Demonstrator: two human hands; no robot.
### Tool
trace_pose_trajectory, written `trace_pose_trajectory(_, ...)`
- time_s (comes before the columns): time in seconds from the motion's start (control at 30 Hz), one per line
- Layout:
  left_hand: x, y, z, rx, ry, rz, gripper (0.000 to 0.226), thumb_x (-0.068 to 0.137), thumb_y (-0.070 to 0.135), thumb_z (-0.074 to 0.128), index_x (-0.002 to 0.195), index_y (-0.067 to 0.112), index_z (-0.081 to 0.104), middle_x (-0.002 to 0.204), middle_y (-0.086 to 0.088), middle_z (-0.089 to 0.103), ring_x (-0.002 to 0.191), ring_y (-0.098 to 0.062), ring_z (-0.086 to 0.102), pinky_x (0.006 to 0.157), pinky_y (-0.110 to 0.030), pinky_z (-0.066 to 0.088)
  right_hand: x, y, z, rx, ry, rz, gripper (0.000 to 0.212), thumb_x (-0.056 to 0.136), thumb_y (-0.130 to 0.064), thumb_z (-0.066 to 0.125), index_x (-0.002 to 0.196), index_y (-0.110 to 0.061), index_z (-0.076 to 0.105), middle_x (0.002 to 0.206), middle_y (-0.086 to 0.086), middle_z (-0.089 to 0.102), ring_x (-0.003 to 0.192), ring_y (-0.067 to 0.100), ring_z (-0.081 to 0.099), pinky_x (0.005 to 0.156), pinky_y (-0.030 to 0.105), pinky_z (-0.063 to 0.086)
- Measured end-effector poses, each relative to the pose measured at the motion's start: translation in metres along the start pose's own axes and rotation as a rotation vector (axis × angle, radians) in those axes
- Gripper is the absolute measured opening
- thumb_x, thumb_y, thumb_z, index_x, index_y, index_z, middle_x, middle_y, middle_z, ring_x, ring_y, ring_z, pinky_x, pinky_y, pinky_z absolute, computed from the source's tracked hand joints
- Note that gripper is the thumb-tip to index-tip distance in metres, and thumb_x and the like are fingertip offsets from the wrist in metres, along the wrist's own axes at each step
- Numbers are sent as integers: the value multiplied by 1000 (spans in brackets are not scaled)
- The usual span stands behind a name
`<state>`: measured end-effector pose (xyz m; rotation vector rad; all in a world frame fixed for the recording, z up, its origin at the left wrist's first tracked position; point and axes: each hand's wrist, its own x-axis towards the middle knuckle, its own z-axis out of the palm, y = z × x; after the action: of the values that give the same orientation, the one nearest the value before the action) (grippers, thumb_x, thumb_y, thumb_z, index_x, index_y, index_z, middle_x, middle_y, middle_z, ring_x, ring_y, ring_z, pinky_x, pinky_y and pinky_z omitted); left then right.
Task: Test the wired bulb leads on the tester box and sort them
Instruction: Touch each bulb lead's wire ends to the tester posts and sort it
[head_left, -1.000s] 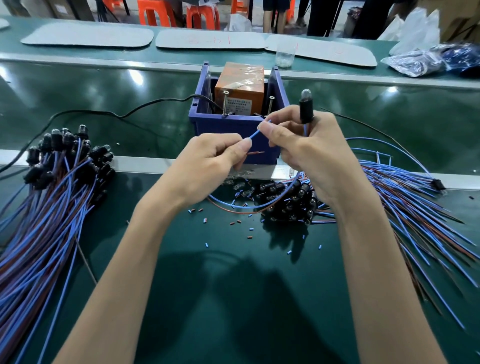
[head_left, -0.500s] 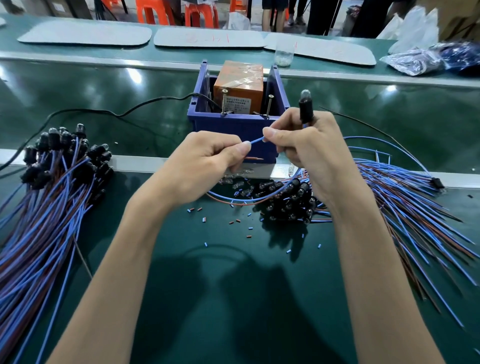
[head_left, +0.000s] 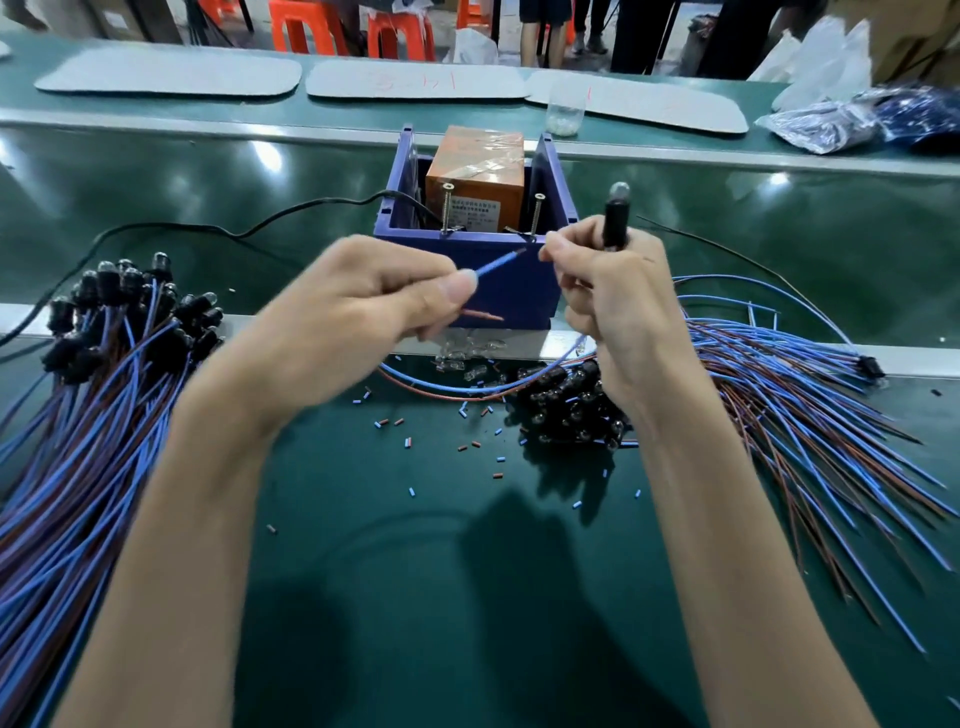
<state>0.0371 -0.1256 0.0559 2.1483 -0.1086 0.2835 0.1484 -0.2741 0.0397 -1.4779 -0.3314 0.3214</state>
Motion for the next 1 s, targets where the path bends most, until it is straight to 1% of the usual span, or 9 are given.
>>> trace_pose_trajectory(0.17,4,2,1,-261,289,-18,42,98,26,42,58,23,52,51,10,26,46,-6,20,43,-16,18,-2,3,5,-51,-141,8,34,100,-26,48,81,-6,68,57,0,46,34,1,28,36,10,21)
trace_pose_trajectory(0.27,12,1,15,-411,299,-80,34,100,24,38,73,14,58,55,11,26,44,-3,19,42,-13,18,-5,3,13,-116,-157,-5,50,100,-46,38,89,-10,71,55,-2,49,36,1,35,39,8,25)
trace_pose_trajectory(0.33,17,3,24,-484,342,-84,34,102,16,36,79,13,61,60,5,26,46,-3,20,44,-14,19,-6,1,12,-94,-162,-44,54,100,-48,32,90,-14,72,54,-2,52,39,0,37,41,7,26)
trace_pose_trajectory(0.47,24,6,41,-568,495,-90,34,103,15,37,79,19,61,61,12,45,58,-4,35,56,-15,31,-6,0,8,-122,-185,-104,36,97,-37,49,83,-15,74,60,-2,52,43,-1,40,44,7,28)
trace_pose_trajectory(0.6,26,12,52,-734,506,-75,31,104,14,34,82,16,57,60,18,62,58,4,53,58,-12,41,-11,4,11,-62,-220,-108,17,89,-15,66,86,0,74,61,-3,62,48,-4,48,46,4,31)
trace_pose_trajectory(0.73,30,16,60,-907,535,-101,26,101,16,40,85,14,60,69,9,65,69,-10,59,70,-26,49,-15,5,21,133,-251,-122,18,79,10,67,97,5,70,55,-9,64,43,-4,53,45,3,36)
trace_pose_trajectory(0.83,31,12,59,-871,612,-155,27,101,19,42,85,16,64,73,7,63,72,-11,57,70,-24,46,-13,10,28,168,-165,-112,14,77,10,69,91,10,70,57,-4,65,48,-2,55,48,6,39)
trace_pose_trajectory(0.93,29,8,57,-799,676,-189,30,102,23,43,82,19,65,70,10,62,70,-7,57,64,-18,44,-12,12,32,147,-104,-100,5,76,6,72,81,5,72,71,15,69,61,12,60,62,20,49)
trace_pose_trajectory(1.0,29,4,56,-763,741,-222,32,102,24,42,82,19,65,69,9,62,71,-6,59,64,-18,46,-11,11,30,144,-76,-102,3,78,1,73,80,2,72,71,12,69,59,9,59,57,15,47)
